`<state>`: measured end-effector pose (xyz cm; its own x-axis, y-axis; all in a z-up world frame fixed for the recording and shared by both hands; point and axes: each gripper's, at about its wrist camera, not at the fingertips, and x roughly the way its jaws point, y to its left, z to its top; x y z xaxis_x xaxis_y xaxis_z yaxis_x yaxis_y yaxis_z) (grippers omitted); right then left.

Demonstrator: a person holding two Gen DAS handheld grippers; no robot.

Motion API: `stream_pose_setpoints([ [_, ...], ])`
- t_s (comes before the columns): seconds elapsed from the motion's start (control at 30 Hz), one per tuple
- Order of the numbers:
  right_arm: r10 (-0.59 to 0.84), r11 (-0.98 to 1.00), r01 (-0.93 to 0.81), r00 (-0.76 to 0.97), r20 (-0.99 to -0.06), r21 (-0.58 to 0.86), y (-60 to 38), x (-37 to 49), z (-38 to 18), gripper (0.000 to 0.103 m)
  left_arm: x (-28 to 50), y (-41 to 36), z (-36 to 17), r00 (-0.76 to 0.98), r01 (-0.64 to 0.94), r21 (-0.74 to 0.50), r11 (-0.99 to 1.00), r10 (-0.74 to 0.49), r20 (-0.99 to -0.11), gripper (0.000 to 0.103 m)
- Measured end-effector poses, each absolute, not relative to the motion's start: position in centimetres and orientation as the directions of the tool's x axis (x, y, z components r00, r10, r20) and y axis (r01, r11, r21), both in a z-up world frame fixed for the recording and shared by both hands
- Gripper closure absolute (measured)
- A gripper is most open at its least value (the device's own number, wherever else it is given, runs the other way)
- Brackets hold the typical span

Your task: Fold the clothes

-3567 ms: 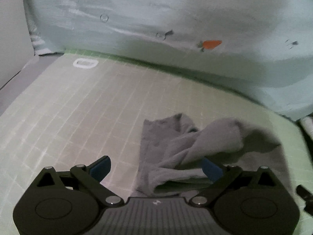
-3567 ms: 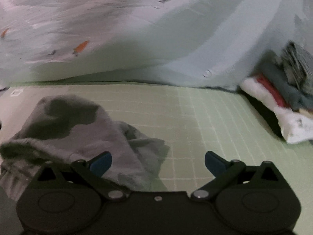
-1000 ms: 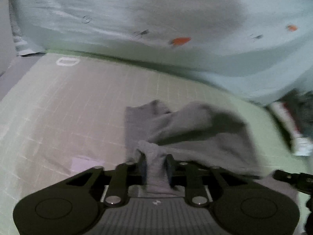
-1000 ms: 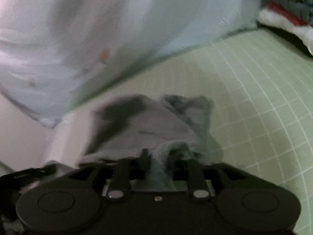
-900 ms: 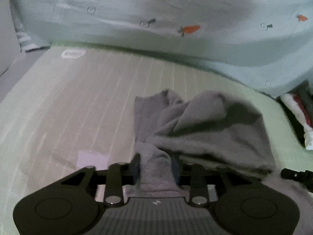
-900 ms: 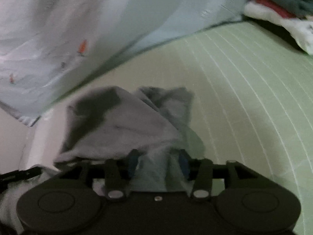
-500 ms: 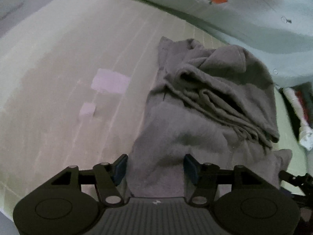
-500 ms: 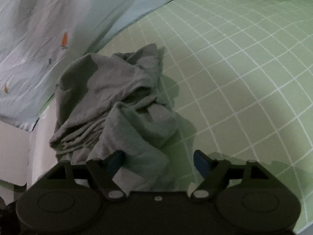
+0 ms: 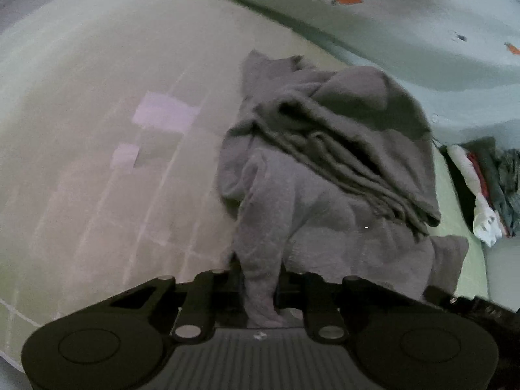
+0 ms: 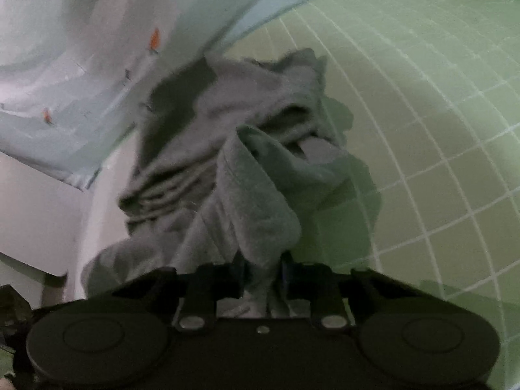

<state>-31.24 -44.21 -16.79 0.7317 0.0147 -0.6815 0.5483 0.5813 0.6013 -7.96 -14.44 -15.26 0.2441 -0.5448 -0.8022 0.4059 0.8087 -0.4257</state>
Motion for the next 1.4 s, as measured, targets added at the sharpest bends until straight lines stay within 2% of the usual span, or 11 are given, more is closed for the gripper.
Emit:
stream_pose_setpoints([
  [0.3,-0.025,0.424,0.471,0.860,-0.509,0.774,-50.2,-29.5,-12.3,0.087,-3.2,-16.4,-8.5,0.295,0.357,-0.573,0.737,-0.672,-0.679,0.089],
  [0.4,-0.077,0.386,0.455,0.883,-0.463,0.803,-53.7,-25.6,-11.2,0.086,0.6,-20.5,-5.8,0.351,0.321,-0.585,0.745,-0.668,-0.657,0.084],
  [0.47,-0.116,0.358,0.426,0.903,-0.413,0.831,-55.7,-23.2,-10.0,0.075,3.0,-22.9,-4.1,0.386,0.310,-0.575,0.757,-0.653,-0.651,0.070],
  [0.5,-0.142,0.355,0.415,0.909,-0.391,0.837,-56.5,-22.3,-9.3,0.058,4.3,-24.2,-3.3,0.404,0.305,-0.570,0.763,-0.645,-0.649,0.064],
  [0.53,-0.170,0.377,0.416,0.909,-0.380,0.827,-56.8,-22.0,-8.6,0.041,4.5,-24.5,-2.4,0.443,0.321,-0.566,0.759,-0.649,-0.619,0.049],
  [0.57,-0.196,0.411,0.423,0.906,-0.375,0.807,-57.0,-21.7,-8.0,0.036,4.7,-24.7,-1.6,0.482,0.339,-0.561,0.755,-0.652,-0.585,0.033],
  [0.63,-0.225,0.494,0.469,0.882,-0.414,0.732,-56.9,-21.1,-7.5,0.032,4.5,-24.4,-1.1,0.548,0.375,-0.547,0.748,-0.655,-0.520,0.020],
  [0.87,-0.290,0.651,0.626,0.728,-0.622,0.429,-54.7,-20.0,-11.1,0.031,3.6,-24.8,-4.8,0.520,0.406,-0.375,0.833,-0.549,-0.654,0.020],
  [1.1,-0.238,0.664,0.621,0.703,-0.670,0.416,-52.9,-19.7,-13.6,0.038,2.8,-25.9,-7.6,0.413,0.427,-0.360,0.829,-0.533,-0.738,0.021],
  [1.3,-0.129,0.561,0.592,0.753,-0.646,0.578,-54.2,-17.5,-15.0,0.038,3.4,-28.5,-8.5,0.349,0.455,-0.369,0.810,-0.544,-0.763,0.021],
  [1.4,-0.079,0.522,0.589,0.754,-0.653,0.617,-54.8,-16.2,-16.0,0.040,4.1,-29.2,-9.5,0.330,0.417,-0.353,0.838,-0.501,-0.800,0.049],
])
